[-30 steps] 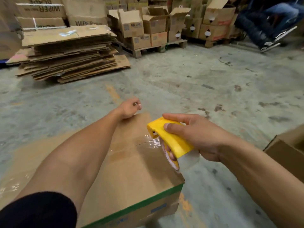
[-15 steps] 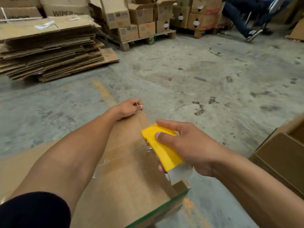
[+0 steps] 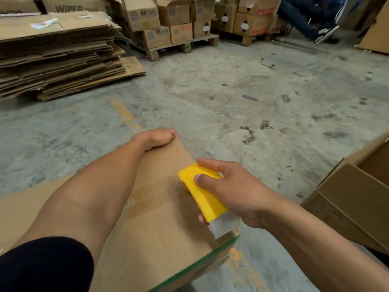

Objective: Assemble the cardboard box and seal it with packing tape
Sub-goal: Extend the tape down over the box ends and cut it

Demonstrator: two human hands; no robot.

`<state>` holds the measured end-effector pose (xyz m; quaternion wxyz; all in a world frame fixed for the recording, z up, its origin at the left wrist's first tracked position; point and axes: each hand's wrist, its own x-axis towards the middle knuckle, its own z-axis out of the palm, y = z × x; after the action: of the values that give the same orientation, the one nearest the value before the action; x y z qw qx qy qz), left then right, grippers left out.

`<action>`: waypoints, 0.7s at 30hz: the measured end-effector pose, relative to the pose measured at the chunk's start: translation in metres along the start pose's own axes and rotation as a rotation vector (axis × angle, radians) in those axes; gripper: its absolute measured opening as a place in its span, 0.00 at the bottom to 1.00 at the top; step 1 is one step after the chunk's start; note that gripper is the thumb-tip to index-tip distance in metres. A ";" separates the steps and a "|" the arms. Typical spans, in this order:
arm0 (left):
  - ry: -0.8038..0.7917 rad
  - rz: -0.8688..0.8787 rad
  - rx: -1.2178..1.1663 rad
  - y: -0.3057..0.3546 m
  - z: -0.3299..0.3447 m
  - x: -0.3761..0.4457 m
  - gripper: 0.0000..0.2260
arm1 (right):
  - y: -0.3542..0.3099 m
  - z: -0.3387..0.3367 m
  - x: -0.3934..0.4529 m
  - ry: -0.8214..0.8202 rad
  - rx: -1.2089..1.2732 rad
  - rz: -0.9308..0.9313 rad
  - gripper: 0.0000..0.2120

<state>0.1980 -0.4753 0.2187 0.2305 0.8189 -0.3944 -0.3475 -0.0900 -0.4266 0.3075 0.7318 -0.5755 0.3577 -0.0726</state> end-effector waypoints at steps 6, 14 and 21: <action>-0.023 -0.022 0.089 0.006 -0.005 -0.001 0.26 | 0.002 0.000 0.002 0.023 -0.031 -0.007 0.24; 0.484 0.194 -0.019 -0.015 -0.013 -0.011 0.19 | 0.009 0.005 0.007 0.060 -0.087 -0.073 0.23; 0.095 0.296 -0.162 -0.019 -0.008 -0.044 0.23 | 0.004 0.005 0.007 0.060 -0.056 -0.035 0.24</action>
<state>0.1934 -0.4275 0.2284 0.3626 0.7461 -0.4703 -0.3013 -0.0831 -0.4251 0.3016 0.7028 -0.5997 0.3712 -0.0926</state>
